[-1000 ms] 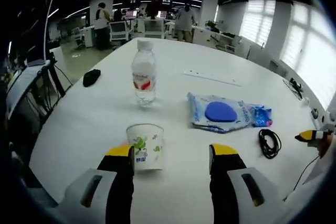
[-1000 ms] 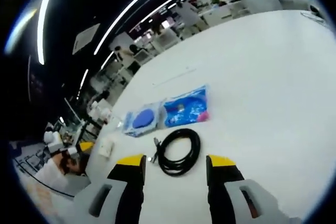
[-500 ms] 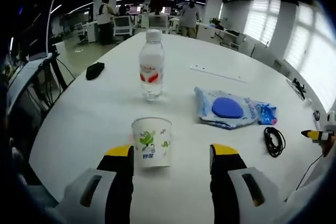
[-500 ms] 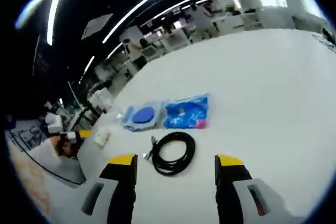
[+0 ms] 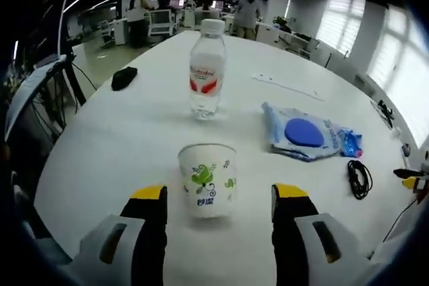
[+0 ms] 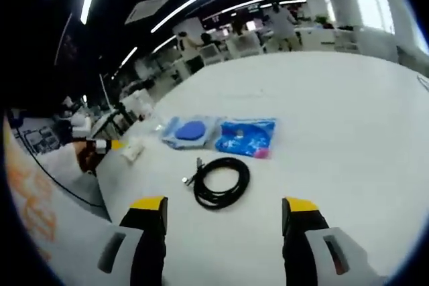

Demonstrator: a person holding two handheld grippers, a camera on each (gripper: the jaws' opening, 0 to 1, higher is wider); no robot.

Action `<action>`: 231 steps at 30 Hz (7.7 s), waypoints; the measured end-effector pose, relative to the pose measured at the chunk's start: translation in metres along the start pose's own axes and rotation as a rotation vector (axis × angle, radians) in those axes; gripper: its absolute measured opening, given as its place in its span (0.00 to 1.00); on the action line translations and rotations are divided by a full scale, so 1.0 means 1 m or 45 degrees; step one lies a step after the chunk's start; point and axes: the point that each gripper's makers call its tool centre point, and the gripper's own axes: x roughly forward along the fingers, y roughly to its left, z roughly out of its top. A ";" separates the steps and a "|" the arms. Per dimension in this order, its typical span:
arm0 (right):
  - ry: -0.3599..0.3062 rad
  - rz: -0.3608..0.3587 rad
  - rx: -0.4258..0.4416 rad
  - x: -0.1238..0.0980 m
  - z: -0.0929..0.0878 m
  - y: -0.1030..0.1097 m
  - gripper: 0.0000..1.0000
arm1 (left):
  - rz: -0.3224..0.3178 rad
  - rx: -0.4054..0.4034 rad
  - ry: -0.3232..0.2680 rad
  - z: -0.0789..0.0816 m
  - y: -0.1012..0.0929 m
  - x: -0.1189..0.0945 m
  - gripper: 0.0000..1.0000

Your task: Arrange the tabletop items into an orderly group along one side of the table until the central work area is clear of visible clutter.

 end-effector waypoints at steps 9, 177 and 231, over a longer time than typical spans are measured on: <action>-0.019 0.009 0.076 0.000 0.002 -0.001 0.68 | -0.034 -0.075 0.057 -0.013 -0.016 0.004 0.61; -0.148 0.359 -0.068 0.051 0.065 0.065 0.56 | -0.327 1.060 -0.031 0.114 -0.106 0.077 0.00; -0.148 0.227 0.067 0.022 0.037 0.061 0.84 | -0.234 0.632 -0.182 0.089 -0.075 0.008 0.57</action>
